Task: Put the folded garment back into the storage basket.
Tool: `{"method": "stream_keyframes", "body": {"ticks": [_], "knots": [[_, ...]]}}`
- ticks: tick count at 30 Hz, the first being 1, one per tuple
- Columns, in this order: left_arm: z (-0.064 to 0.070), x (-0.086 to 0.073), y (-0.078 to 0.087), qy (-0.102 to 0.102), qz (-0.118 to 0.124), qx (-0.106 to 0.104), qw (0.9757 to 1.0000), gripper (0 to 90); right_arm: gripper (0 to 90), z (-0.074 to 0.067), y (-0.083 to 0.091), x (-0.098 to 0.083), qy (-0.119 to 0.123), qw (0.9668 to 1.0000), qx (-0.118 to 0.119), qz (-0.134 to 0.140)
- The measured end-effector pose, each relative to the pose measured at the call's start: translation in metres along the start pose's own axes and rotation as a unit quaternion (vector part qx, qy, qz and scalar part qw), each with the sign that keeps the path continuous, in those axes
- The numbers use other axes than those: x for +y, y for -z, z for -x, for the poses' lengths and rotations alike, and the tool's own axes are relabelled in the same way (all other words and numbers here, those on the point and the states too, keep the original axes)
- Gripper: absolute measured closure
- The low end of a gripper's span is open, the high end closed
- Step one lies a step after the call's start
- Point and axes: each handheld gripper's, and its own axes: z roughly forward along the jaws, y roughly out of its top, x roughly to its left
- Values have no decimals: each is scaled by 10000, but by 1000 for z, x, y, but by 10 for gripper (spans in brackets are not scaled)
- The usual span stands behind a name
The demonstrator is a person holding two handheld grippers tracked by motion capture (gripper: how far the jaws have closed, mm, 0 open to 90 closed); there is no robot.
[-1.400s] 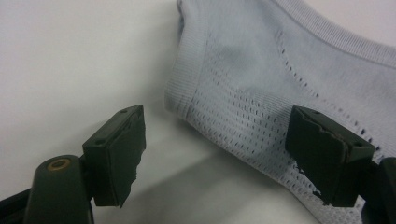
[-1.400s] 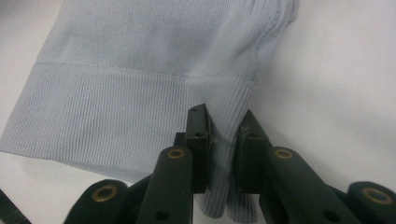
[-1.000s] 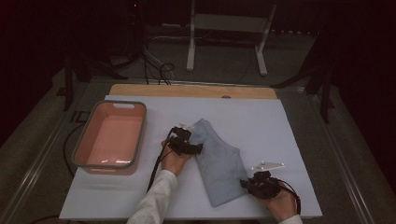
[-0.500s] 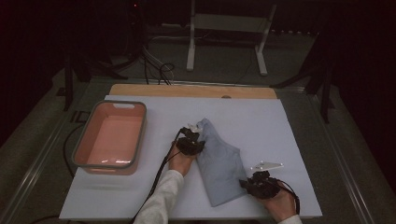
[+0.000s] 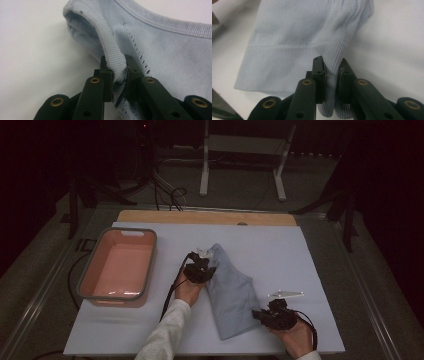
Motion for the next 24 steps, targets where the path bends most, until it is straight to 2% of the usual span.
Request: {"method": "stream_keyframes", "body": {"ticks": [4,7,13,24], "knots": [[0,4,8,-86,-1,68,9999,812,798,-3,-1,3,-39,10000,50,-13],[-1,8,14,-144,-12,117,9998,812,798,-4,1,6,-111,9998,172,26],[-2,15,22,-259,-47,177,9995,811,798,-8,3,11,-86,9997,239,35],[-9,24,34,-199,-55,139,9997,811,798,-14,0,21,-48,9995,304,38]]}}
